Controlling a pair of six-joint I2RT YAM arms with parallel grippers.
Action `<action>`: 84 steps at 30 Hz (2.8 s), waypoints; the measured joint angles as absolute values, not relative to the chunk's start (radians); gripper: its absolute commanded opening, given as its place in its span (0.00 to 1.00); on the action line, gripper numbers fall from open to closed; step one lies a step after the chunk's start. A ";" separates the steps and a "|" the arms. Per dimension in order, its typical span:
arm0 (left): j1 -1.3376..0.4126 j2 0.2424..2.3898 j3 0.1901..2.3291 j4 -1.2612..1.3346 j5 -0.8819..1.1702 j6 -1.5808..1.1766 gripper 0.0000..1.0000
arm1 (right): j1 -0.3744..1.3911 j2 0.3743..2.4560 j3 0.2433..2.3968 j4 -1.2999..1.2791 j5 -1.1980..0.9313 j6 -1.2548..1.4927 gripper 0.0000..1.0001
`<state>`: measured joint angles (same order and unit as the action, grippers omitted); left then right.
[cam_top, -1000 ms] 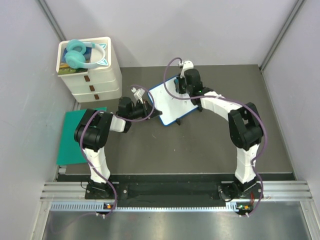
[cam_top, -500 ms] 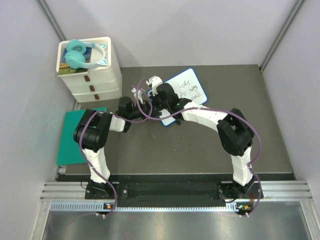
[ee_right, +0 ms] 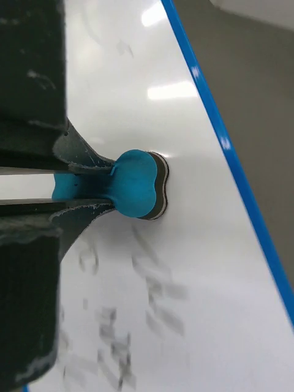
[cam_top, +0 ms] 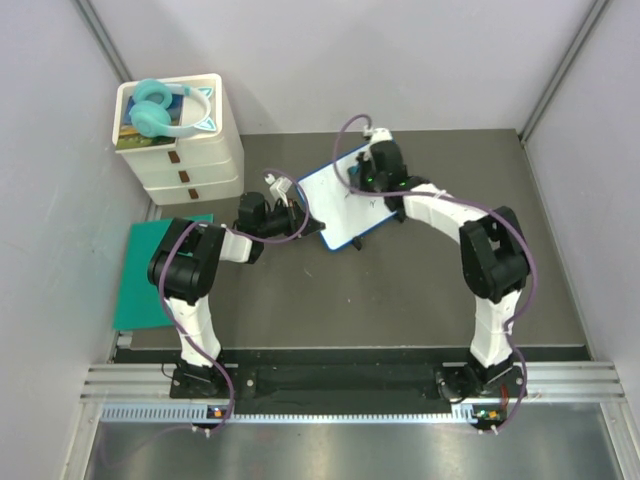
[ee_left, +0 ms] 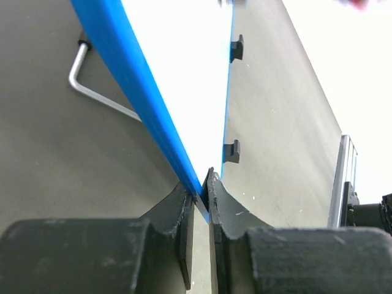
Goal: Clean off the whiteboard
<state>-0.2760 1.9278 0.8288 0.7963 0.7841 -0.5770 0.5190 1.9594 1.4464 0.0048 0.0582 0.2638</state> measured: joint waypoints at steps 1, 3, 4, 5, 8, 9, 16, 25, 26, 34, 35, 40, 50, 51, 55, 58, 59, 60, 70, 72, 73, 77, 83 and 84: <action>-0.277 1.927 0.830 0.795 0.788 -0.577 0.00 | 0.488 1.959 1.446 0.004 0.066 0.270 0.00; -0.280 1.922 0.830 0.791 0.791 -0.575 0.00 | 0.419 1.967 1.449 -0.003 0.090 0.284 0.00; -0.284 1.921 0.830 0.789 0.793 -0.575 0.00 | 0.390 1.974 1.452 -0.007 0.099 0.291 0.00; -0.288 1.920 0.830 0.786 0.795 -0.575 0.00 | 0.369 1.980 1.454 -0.010 0.103 0.294 0.00; -0.294 1.917 0.831 0.784 0.801 -0.574 0.00 | 0.337 1.986 1.449 -0.004 0.087 0.295 0.00; -0.294 1.916 0.831 0.782 0.804 -0.574 0.00 | 0.339 1.983 1.438 0.013 0.084 0.288 0.00; -0.294 1.913 0.830 0.765 0.815 -0.572 0.00 | 0.393 1.963 1.406 0.036 0.097 0.188 0.00; -0.294 1.908 0.830 0.739 0.806 -0.566 0.00 | 0.559 1.939 1.427 -0.064 0.025 0.144 0.00; -0.293 1.907 0.830 0.735 0.804 -0.566 0.00 | 0.568 1.939 1.430 -0.072 0.017 0.144 0.00; -0.292 1.906 0.830 0.729 0.795 -0.566 0.00 | 0.564 1.974 1.518 -0.182 0.007 0.176 0.00; -0.292 1.906 0.830 0.729 0.794 -0.566 0.00 | 0.556 1.980 1.533 -0.199 -0.002 0.184 0.00; -0.293 1.906 0.831 0.730 0.792 -0.565 0.00 | 0.495 2.016 1.608 -0.258 -0.067 0.245 0.00; -0.299 1.905 0.831 0.733 0.809 -0.551 0.00 | 0.326 2.124 1.786 -0.313 -0.045 0.266 0.00; -0.299 1.904 0.832 0.733 0.810 -0.552 0.00 | 0.319 2.137 1.806 -0.327 -0.046 0.266 0.00; -0.303 1.895 0.834 0.728 0.813 -0.552 0.00 | 0.312 2.167 1.861 -0.380 -0.047 0.272 0.00; -0.304 1.891 0.834 0.721 0.815 -0.551 0.00 | 0.310 2.164 1.850 -0.372 -0.054 0.294 0.00; -0.304 1.889 0.834 0.717 0.815 -0.551 0.00 | 0.309 2.156 1.830 -0.356 -0.054 0.307 0.00; -0.304 1.888 0.834 0.714 0.817 -0.551 0.00 | 0.309 2.143 1.803 -0.335 -0.052 0.321 0.00; -0.306 1.886 0.834 0.708 0.823 -0.541 0.00 | 0.289 2.020 1.508 -0.225 0.027 0.443 0.00; -0.307 1.882 0.834 0.702 0.823 -0.535 0.00 | 0.286 2.004 1.465 -0.202 0.035 0.467 0.00; -0.309 1.880 0.834 0.701 0.824 -0.532 0.00 | 0.283 1.996 1.445 -0.191 0.039 0.479 0.00; -0.315 1.874 0.834 0.699 0.828 -0.522 0.00 | 0.267 1.985 1.407 -0.163 0.022 0.515 0.00; -0.317 1.873 0.834 0.691 0.842 -0.521 0.00 | 0.263 1.985 1.399 -0.140 -0.012 0.516 0.00; -0.317 1.873 0.834 0.688 0.845 -0.521 0.00 | 0.264 1.984 1.395 -0.132 -0.014 0.513 0.00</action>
